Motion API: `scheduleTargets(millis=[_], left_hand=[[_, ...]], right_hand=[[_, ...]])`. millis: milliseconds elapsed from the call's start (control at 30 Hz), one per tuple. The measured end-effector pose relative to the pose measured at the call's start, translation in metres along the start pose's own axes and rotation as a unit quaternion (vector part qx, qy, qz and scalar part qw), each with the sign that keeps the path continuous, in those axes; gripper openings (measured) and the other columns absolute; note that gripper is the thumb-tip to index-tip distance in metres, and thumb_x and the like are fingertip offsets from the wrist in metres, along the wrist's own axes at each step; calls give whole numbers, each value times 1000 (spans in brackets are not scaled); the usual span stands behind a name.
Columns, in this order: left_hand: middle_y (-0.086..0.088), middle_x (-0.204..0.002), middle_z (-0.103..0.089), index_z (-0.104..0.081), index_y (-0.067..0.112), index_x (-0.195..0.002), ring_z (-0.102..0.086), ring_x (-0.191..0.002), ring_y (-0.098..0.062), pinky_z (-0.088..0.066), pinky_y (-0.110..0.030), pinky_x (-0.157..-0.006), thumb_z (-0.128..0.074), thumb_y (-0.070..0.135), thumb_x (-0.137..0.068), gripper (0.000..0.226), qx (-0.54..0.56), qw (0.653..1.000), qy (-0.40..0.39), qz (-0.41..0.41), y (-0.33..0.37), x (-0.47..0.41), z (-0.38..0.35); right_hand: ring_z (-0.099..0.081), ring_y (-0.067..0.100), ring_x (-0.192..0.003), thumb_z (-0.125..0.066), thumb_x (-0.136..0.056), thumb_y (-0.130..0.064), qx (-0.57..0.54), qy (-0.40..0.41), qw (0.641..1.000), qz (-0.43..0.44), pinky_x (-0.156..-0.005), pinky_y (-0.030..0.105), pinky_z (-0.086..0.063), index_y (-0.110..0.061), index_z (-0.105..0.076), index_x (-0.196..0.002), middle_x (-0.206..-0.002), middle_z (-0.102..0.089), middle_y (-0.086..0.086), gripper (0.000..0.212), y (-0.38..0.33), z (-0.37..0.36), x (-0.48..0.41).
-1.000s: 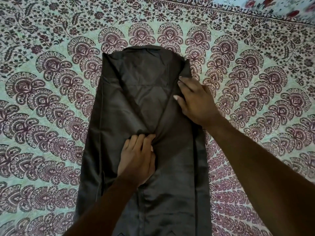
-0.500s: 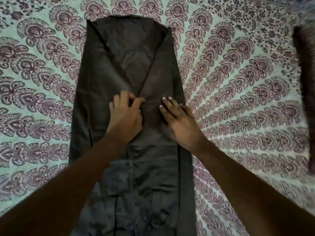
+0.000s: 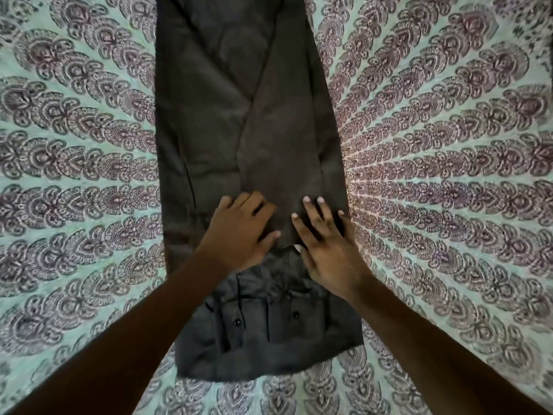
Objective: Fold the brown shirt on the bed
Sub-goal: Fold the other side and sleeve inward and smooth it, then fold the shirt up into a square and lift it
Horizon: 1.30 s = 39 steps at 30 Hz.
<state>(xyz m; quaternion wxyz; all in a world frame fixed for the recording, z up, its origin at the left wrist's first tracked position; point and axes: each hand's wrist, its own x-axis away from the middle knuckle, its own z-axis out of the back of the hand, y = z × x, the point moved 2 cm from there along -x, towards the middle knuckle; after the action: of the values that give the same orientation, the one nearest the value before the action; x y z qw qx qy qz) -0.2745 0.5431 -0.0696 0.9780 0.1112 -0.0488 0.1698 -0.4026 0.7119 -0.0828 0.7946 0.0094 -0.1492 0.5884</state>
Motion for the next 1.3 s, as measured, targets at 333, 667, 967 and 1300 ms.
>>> scheduleTargets(millis=[333, 667, 967, 1300], left_hand=[[-7, -145, -49, -60, 22, -130, -55, -121, -32, -50, -49, -96, -56, 27, -93, 37, 212, 966, 39, 141, 24, 101, 4], [-1, -172, -15, -35, 35, -157, -31, -152, -32, -33, -57, -109, -76, 10, -51, 116, 1, 981, -195, -20, -35, 198, 11], [-2, -150, -54, -57, 30, -139, -52, -135, -28, -33, -50, -106, -81, 29, -75, 67, -23, 970, -152, -189, -39, 155, -14], [24, -91, -75, -75, 41, -87, -70, -89, -2, -57, -26, -80, -59, 12, -81, 34, 497, 844, 42, 199, -48, 112, 42]], right_hand=[[-35, 29, -150, -75, -80, -17, -55, 15, 998, 34, -111, 55, -33, -19, -59, -137, -163, -35, 12, 60, -18, 4, 70], [-22, 32, -155, -74, -56, 3, 99, -97, 970, 199, -101, 60, -33, -38, -26, -159, -171, -12, 5, 121, 37, 22, 99], [-58, 22, -132, -50, -79, -20, 69, -82, 939, 328, -106, 58, -34, -25, -70, -122, -142, -62, 3, 47, 24, 6, 69], [-74, 9, -95, -53, -79, 18, -503, 25, 859, -87, -83, 28, -59, -20, -76, -104, -97, -78, -12, 51, 17, 55, 28]])
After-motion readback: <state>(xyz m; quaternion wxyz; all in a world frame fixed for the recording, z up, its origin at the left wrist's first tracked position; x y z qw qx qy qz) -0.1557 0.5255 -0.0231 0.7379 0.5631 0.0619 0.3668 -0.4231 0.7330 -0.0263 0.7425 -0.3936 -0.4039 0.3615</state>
